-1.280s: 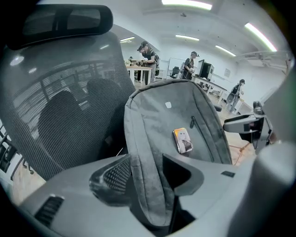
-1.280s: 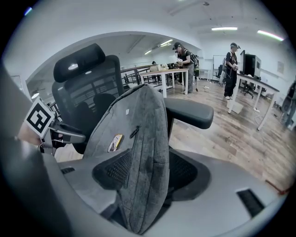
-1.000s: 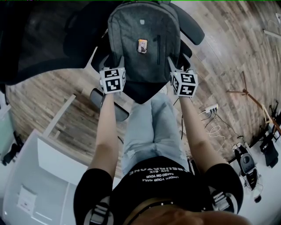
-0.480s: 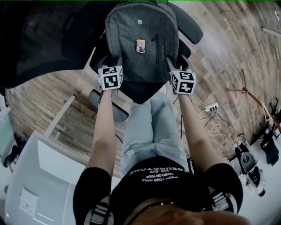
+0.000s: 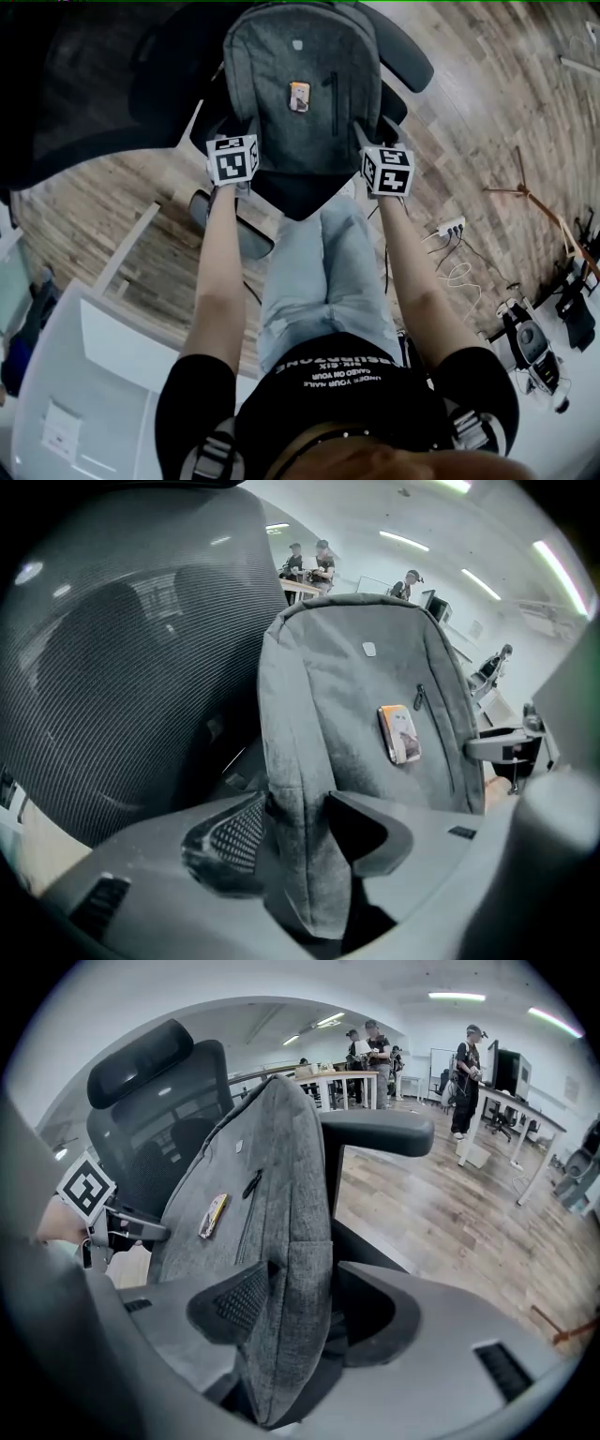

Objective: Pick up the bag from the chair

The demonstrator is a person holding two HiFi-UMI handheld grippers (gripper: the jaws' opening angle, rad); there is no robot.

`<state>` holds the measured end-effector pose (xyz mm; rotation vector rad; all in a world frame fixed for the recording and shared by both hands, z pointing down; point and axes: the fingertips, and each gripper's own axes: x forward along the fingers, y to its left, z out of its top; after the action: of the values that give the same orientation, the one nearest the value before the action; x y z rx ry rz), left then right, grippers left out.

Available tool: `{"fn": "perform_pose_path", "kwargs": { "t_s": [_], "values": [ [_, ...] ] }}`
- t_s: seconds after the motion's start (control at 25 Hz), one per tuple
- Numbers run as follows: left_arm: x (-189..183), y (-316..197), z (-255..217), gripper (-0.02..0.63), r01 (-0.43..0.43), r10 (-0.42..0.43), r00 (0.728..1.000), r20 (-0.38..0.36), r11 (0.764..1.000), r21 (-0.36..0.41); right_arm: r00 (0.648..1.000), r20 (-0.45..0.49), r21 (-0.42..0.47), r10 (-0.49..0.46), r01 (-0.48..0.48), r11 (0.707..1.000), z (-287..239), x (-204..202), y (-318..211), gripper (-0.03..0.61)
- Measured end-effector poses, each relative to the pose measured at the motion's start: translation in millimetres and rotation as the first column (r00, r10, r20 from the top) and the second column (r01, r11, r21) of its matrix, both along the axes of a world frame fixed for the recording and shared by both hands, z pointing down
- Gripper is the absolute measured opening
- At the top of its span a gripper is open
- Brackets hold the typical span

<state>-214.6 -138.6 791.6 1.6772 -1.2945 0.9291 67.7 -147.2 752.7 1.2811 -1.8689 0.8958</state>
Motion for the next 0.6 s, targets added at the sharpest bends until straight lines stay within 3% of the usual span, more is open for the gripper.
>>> {"fn": "perform_pose_path", "kwargs": {
  "t_s": [0.28,0.4,0.6],
  "values": [
    [-1.6,-0.4,4.5,0.201,0.018,-0.018,0.999,-0.041,1.0,-0.017,0.999,0.032,-0.02,-0.014,0.015,1.0,1.8,-2.5,-0.8,0.207],
    [2.0,0.5,3.4,0.156,0.01,-0.012,0.998,-0.066,0.999,-0.035,0.997,0.062,-0.028,-0.04,0.042,0.999,1.8,-4.5,1.0,0.15],
    [5.7,2.0,1.7,0.11,-0.002,-0.003,0.996,-0.089,0.998,-0.058,0.995,0.084,-0.028,-0.055,0.057,0.998,-0.9,-6.8,3.6,0.111]
  ]
}}
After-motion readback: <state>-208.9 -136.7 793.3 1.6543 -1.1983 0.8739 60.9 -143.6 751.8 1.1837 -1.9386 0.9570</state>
